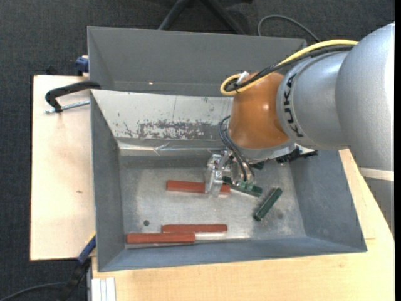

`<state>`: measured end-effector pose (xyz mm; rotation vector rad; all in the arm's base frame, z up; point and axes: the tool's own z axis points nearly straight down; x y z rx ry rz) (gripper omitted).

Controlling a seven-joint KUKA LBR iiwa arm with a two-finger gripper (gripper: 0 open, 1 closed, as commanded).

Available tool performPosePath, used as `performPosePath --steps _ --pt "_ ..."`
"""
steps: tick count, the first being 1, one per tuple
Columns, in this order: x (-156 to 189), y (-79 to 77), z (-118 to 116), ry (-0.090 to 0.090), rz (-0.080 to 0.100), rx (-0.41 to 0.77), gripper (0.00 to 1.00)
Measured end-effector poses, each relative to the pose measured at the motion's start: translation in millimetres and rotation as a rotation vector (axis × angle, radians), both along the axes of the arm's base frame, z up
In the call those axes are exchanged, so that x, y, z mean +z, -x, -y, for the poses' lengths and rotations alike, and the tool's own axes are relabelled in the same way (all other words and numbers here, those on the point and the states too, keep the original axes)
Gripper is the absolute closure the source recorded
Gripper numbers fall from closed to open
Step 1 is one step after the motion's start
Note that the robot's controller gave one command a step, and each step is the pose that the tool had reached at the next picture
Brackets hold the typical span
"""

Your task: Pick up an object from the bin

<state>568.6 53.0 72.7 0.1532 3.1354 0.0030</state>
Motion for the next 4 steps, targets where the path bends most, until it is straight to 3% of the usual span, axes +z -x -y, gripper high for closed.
performPosePath --steps 1,2,3,4 --pt "36 -6.3 15 0.0 0.007 -0.027 1.0" --pt "34 -5.0 14 0.0 0.003 -0.027 0.0" --pt "-4 -14.8 -41 -0.003 0.0 -0.037 0.0" --pt "-1 -25.3 -30 0.001 0.004 0.212 0.0"
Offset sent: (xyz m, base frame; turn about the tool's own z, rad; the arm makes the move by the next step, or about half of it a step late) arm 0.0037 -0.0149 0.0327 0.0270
